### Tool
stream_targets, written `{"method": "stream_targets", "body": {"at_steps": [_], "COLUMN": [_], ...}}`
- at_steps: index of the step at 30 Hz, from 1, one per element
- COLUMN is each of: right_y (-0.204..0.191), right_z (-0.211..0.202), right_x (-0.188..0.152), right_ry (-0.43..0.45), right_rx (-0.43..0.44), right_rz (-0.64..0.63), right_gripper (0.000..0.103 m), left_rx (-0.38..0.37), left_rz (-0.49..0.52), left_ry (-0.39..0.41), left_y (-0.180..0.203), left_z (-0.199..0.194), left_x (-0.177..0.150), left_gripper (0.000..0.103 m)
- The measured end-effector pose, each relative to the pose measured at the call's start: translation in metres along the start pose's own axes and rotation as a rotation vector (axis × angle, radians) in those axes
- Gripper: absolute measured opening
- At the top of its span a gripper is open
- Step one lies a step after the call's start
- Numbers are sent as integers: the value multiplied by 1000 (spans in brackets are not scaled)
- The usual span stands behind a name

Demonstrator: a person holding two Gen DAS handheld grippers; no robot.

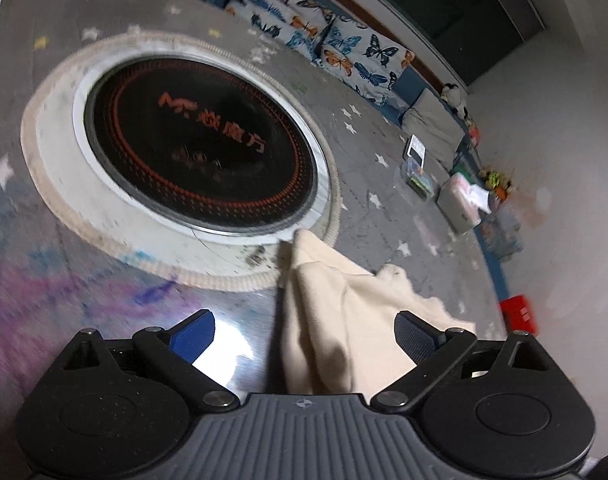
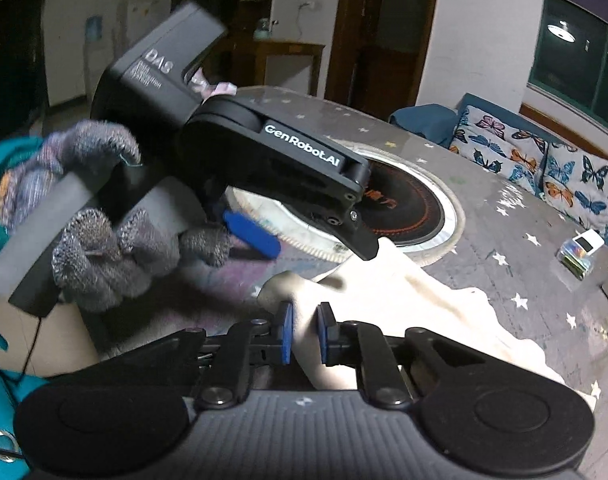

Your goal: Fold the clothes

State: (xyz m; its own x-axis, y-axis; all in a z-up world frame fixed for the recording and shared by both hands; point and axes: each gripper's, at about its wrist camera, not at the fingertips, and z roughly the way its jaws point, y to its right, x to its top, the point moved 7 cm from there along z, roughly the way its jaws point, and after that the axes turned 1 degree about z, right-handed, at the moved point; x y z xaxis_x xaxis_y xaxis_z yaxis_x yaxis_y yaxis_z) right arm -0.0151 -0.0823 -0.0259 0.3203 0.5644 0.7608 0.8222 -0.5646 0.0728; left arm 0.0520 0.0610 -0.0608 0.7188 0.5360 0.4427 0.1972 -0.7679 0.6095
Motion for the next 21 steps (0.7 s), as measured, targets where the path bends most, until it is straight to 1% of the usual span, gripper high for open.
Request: {"method": "stream_targets", "body": {"at_steps": [3, 6, 9, 10, 11, 12, 13, 14, 15, 16, 17, 21], "right_y": [4, 7, 7, 7, 6, 6, 6, 6, 6, 6, 6, 6], "right_z": [-7, -11, -16, -17, -19, -19, -20, -20, -21, -21, -21, -20], "right_x": [2, 3, 3, 3, 2, 2, 1, 1, 1, 1, 0, -1], "right_ry": [17, 30, 40, 43, 45, 47, 48, 48, 49, 50, 50, 48], "right_rx": [0, 0, 1, 3, 4, 4, 5, 5, 6, 7, 7, 11], "right_rz": [25, 42, 50, 52, 55, 58, 60, 60, 61, 63, 65, 71], "right_gripper": [11, 11, 10, 10, 10, 10, 10, 10, 10, 10, 10, 10], "left_rx": [-31, -46, -83, -96, -109, -119, -124, -131, -140, -147, -149, -135], "left_rz": [-52, -86, -134, -147, -159, -171, -183, -199, -218, -235, -245, -245], "left_ry": [-15, -22, -43, -48, -54, -58, -61, -69, -81, -92, -96, -94], "left_y": [3, 7, 10, 11, 11, 12, 12, 11, 9, 7, 6, 4], "left_z": [4, 7, 12, 14, 17, 18, 20, 22, 25, 27, 29, 30], "left_x": [-2, -4, -7, -8, -9, -10, -10, -11, -12, -14, -15, -16], "left_gripper": [98, 97, 92, 89, 83, 81, 74, 65, 60, 51, 45, 36]}}
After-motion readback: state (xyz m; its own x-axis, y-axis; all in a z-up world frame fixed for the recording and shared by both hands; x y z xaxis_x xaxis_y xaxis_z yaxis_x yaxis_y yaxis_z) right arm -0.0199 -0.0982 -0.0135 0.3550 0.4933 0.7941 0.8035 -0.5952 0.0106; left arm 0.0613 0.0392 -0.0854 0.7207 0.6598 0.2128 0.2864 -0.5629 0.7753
